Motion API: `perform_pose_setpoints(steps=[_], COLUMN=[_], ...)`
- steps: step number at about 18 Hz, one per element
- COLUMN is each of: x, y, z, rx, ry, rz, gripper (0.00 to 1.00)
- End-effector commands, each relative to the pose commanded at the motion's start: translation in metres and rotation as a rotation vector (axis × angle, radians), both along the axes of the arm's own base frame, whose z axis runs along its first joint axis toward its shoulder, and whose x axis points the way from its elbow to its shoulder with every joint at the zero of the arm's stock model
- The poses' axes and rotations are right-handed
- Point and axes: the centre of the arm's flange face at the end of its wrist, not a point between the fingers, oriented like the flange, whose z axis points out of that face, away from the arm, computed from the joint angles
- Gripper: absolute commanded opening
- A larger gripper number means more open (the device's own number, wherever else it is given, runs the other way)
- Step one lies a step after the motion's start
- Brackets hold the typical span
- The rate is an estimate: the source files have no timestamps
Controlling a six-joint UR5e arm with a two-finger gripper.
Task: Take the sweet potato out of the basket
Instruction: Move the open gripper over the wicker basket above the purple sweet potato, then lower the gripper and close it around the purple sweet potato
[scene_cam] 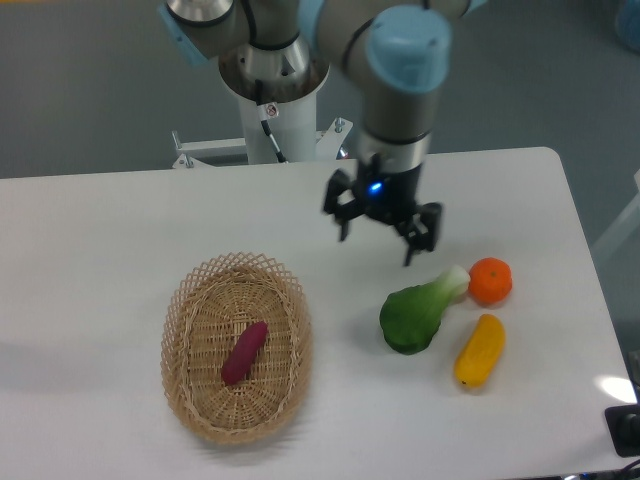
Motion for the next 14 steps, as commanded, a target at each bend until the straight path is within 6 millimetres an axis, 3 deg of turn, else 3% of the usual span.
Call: perform_pose_setpoints(steps=[2, 4, 8, 12, 14], x=[0.022, 0.04, 0.069, 0.076, 0.075], y=[0.024, 0.042, 0.064, 0.071, 0.075], z=[-0.018, -0.05, -0.082, -0.127, -0.139], rx=[0.0, -0.021, 0.032, -0.006, -0.024], ry=[-0.009, -0.026, 0.014, -0.011, -0.017], rz=[-0.015, -0.045, -0.064, -0.08, -0.081], gripper=[1.0, 1.0, 1.0, 1.0, 1.0])
